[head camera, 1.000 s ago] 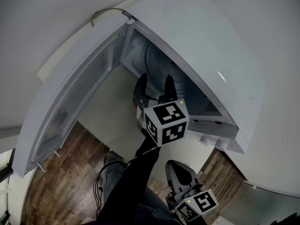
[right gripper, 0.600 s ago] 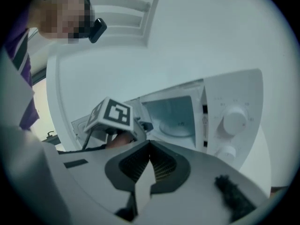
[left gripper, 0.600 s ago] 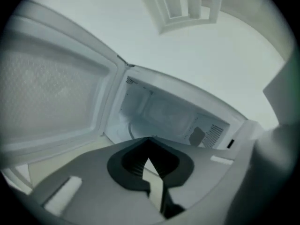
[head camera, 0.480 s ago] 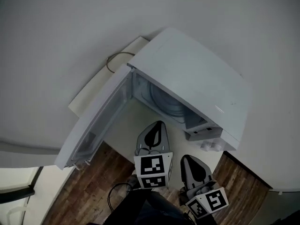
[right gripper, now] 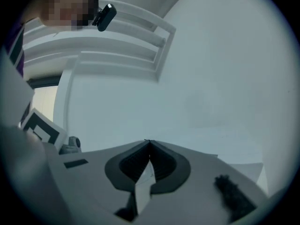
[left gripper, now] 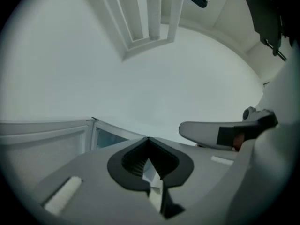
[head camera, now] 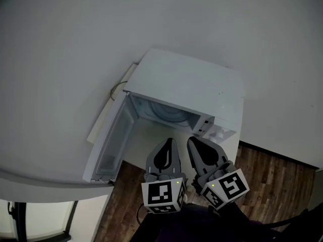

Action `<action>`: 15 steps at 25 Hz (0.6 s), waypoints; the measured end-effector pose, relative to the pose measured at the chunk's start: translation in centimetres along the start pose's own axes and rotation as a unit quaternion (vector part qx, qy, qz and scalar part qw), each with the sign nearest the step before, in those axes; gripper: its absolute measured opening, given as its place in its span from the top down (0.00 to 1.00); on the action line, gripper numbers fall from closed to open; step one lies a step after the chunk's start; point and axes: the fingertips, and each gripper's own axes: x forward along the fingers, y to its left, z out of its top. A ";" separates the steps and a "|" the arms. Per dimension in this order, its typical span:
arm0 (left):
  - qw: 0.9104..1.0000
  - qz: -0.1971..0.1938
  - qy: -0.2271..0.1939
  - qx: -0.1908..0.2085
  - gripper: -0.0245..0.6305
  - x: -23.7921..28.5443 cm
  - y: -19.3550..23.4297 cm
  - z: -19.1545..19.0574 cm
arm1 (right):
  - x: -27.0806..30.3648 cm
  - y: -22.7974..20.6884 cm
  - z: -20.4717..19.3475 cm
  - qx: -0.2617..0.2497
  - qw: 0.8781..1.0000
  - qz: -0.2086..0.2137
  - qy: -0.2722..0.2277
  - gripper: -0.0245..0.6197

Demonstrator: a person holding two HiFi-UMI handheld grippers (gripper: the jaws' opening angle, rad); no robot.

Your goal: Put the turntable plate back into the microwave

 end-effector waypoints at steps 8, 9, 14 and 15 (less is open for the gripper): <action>0.997 0.020 -0.062 0.043 0.95 -2.4 -0.3 4.8 | -1.5 0.6 2.7 -0.024 0.999 -0.002 -0.031 0.95; 0.996 0.026 -0.065 0.048 0.95 -2.6 -0.2 5.2 | -1.6 0.8 3.0 -0.031 0.999 0.000 -0.034 0.95; 0.992 0.021 -0.095 0.075 0.95 -3.2 -1.3 6.8 | -2.0 1.0 3.9 -0.053 0.997 0.000 -0.047 0.95; 0.992 0.017 -0.098 0.078 0.95 -3.2 -1.5 6.9 | -2.1 1.1 4.0 -0.053 0.997 0.001 -0.051 0.95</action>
